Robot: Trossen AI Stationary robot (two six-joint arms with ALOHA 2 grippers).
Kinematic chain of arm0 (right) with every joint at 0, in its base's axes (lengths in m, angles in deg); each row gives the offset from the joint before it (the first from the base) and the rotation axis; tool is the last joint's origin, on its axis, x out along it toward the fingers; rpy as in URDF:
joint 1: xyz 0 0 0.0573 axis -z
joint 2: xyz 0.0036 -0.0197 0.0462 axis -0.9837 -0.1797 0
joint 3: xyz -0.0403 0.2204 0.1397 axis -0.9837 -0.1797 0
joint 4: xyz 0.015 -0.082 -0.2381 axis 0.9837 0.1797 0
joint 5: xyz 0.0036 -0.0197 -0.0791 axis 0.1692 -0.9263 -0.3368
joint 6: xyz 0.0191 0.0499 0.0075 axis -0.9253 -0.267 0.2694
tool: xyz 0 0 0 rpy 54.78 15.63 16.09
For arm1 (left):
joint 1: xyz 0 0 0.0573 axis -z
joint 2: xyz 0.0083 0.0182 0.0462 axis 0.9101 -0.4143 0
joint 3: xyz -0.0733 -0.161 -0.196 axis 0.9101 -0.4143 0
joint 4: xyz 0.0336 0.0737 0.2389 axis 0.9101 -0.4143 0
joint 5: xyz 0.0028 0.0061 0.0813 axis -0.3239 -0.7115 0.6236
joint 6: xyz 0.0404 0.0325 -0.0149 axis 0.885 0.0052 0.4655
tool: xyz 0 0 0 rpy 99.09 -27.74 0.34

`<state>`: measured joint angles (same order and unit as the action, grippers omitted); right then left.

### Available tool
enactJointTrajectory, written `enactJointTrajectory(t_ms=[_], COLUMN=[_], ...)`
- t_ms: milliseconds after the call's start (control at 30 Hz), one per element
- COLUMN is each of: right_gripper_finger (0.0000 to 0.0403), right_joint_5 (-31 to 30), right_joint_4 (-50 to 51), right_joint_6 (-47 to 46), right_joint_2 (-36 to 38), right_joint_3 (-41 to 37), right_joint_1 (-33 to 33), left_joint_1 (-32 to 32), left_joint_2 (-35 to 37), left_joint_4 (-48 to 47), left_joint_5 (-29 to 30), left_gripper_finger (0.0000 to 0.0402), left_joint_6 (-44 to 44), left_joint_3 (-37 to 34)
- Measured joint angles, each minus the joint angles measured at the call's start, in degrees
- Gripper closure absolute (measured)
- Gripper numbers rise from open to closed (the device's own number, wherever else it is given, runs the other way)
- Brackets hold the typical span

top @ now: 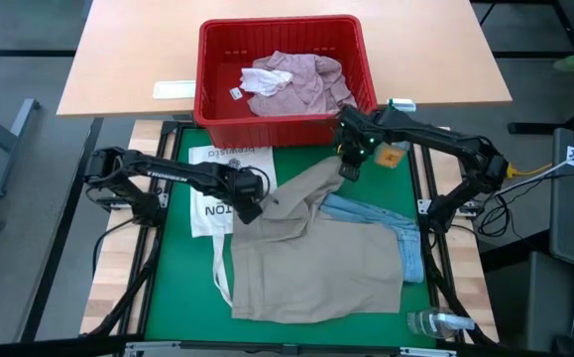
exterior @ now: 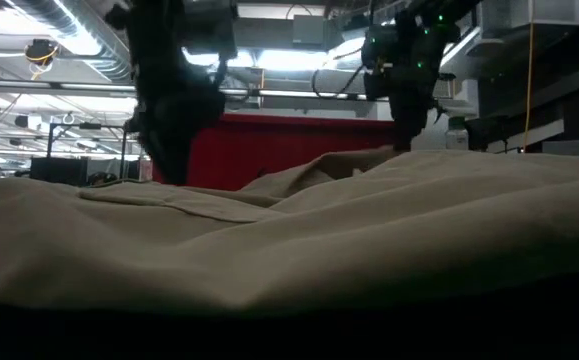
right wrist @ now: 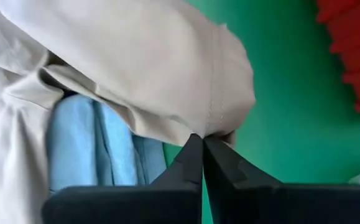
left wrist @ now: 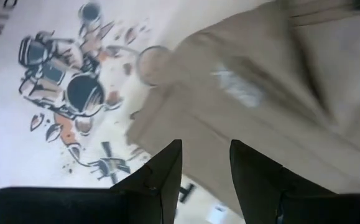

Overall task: Fold laundry
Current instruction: Fold the gray short

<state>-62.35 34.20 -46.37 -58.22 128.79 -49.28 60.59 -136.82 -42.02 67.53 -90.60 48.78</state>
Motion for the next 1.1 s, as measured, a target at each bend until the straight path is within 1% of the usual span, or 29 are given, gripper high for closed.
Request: enactJointTrajectory(t_ms=[133, 267, 500, 600, 667, 733, 867, 900, 1000, 1100], right_gripper_finger=[0.0397, 0.0396, 0.0396, 0.0396, 0.0396, 0.0396, 0.0395, 0.0395, 0.0395, 0.0395], right_joint_5=[0.00, 0.00, 0.04, 0.07, 0.07, 0.07, -0.95, -1.53, -5.80, -12.53], right_joint_4=[2.71, 5.08, 10.51, 13.75, 15.93, 18.14, 20.41, 21.11, 23.27, 25.50], right_joint_6=[0.00, 0.00, 0.00, 0.00, 0.00, 0.00, 0.00, -0.01, -0.03, -1.72], right_joint_2=[0.01, 0.01, 0.01, 0.01, 0.01, 0.01, 0.01, 0.01, 0.01, 0.01], right_joint_3=[3.92, 6.84, 9.47, 10.15, 10.51, 10.87, 11.22, 11.22, 11.22, 11.22], right_joint_1=[0.00, -0.02, -0.02, -0.02, -0.02, -0.02, -0.02, -0.02, -0.02, -0.02], left_joint_1=[-3.21, -6.09, -9.67, -10.84, -11.40, -11.66, -11.67, -11.67, -11.69, -11.71], left_joint_2=[0.00, -0.02, -0.02, -0.02, -0.02, 0.12, 0.13, 0.13, 0.11, 0.11], left_joint_4=[3.97, 8.85, 13.58, 15.44, 16.25, 16.43, 16.33, 16.24, 15.77, 14.92], left_joint_5=[-0.36, -2.27, -2.39, -4.74, -5.84, -5.80, -4.63, -4.48, -3.55, -2.41], left_gripper_finger=[0.0273, 0.0273, 0.0273, 0.0276, 0.0287, 0.0310, 0.0380, 0.0390, 0.0393, 0.0397], left_joint_6=[1.61, 4.17, 7.87, 9.23, 9.03, 8.28, 7.25, 7.04, 6.82, 6.77], left_joint_3=[-4.35, -8.07, -11.65, -13.14, -14.08, -14.75, -14.95, -14.95, -14.95, -14.99])
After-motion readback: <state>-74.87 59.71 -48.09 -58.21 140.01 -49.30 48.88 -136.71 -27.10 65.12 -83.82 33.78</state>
